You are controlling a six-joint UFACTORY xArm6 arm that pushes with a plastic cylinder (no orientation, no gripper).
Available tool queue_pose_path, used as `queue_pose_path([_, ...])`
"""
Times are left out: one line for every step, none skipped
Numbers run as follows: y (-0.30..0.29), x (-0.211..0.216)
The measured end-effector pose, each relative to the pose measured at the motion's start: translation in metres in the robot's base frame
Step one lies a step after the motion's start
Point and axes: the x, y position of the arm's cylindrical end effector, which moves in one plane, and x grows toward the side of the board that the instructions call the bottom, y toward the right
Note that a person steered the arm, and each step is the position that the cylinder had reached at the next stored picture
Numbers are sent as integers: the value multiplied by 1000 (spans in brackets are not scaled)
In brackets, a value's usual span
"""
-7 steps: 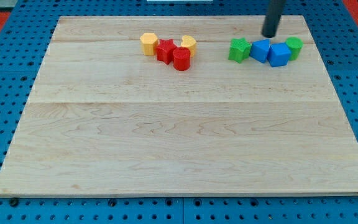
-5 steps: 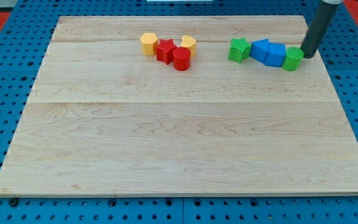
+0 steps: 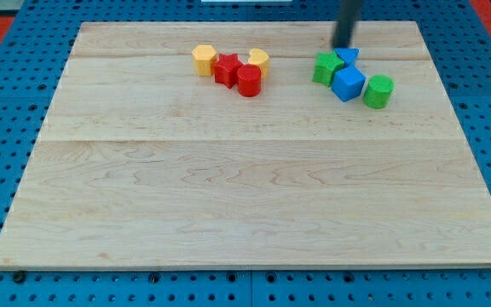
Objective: Push the blue blocks slightly down along with green circle
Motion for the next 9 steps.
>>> queue_pose_path([-78,35])
queue_pose_path([-50,32])
queue_pose_path([-33,29])
queue_pose_path([-33,29])
queue_pose_path([-11,19])
queue_pose_path([75,-7])
queue_pose_path([108,-2])
queue_pose_path([66,35])
queue_pose_path([49,99])
